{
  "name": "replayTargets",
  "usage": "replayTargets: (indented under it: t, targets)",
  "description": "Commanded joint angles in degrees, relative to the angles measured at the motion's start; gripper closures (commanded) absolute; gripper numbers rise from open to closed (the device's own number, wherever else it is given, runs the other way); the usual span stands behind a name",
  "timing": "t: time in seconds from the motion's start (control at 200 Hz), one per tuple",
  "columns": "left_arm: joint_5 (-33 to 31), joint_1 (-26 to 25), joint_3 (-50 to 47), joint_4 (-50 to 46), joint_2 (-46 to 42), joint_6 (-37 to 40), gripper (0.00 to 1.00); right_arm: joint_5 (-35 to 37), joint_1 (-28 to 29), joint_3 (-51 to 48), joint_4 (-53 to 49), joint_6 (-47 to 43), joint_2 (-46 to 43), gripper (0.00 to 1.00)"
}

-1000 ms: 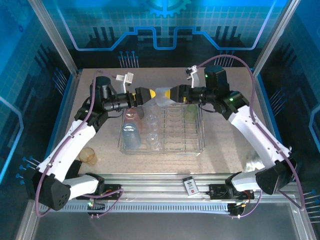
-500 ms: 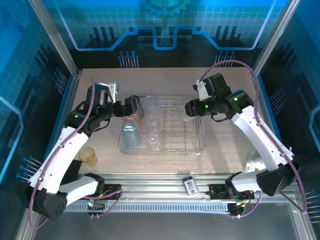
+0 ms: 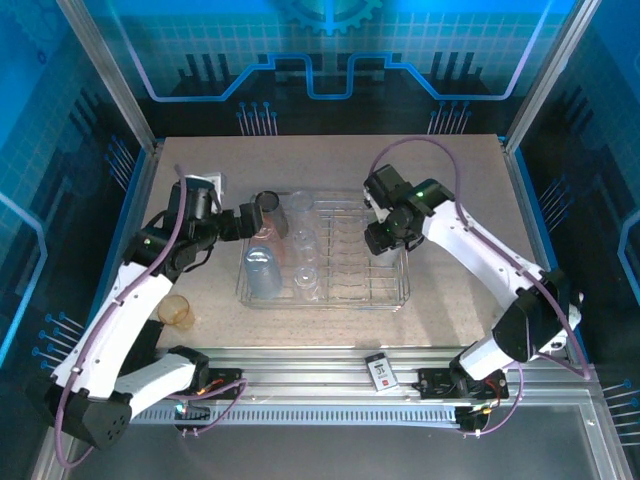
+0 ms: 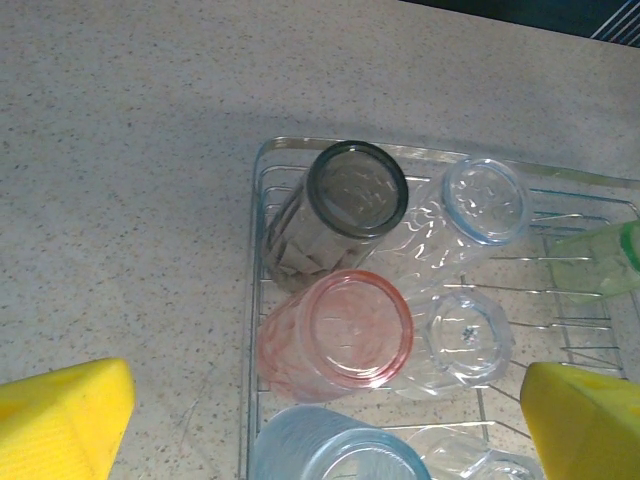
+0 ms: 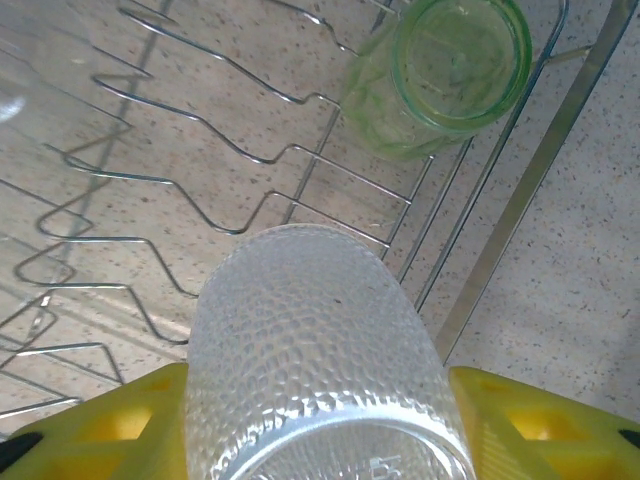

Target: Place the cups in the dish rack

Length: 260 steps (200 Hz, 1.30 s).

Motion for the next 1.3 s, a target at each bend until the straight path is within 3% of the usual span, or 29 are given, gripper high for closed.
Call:
replayTargets:
  t: [0.0, 0.235, 0.786, 0.896, 1.171, 1.296]
  targets:
    - [-1.66, 0.69, -1.46, -1.54, -1.38, -1.03, 0.01, 3.63, 0.96, -0.04, 0.66, -1.58, 2.16, 0.65]
    - [-1.69, 1.58, -1.84, -2.47, -2.46, -1.10, 0.00, 5.00, 1.02, -0.88, 4.15, -3.31, 6.54, 0.65]
    - [-1.88, 3.35, -3.16, -4.82, -3.72, -2.73, 0.01, 7.74, 1.07, -10.19, 17.23, -5.18, 8.31, 0.50]
    - [-2.87, 3.81, -3.24, -6.69, -3.89, -3.76, 0.01, 7.92, 0.95, -10.67, 18.22, -5.71, 8.92, 0.44]
    - [-7.47, 6.34, -4.99, -13.83, -3.73, -8.93, 0.01, 7.96, 0.99, -9.48, 16.70, -6.57, 10.51, 0.17]
    - [-7.11, 8.93, -5.69, -16.59, -3.06, -10.92, 0.01, 7.11, 0.63, -9.32, 16.37, -6.34, 9.57, 0.13]
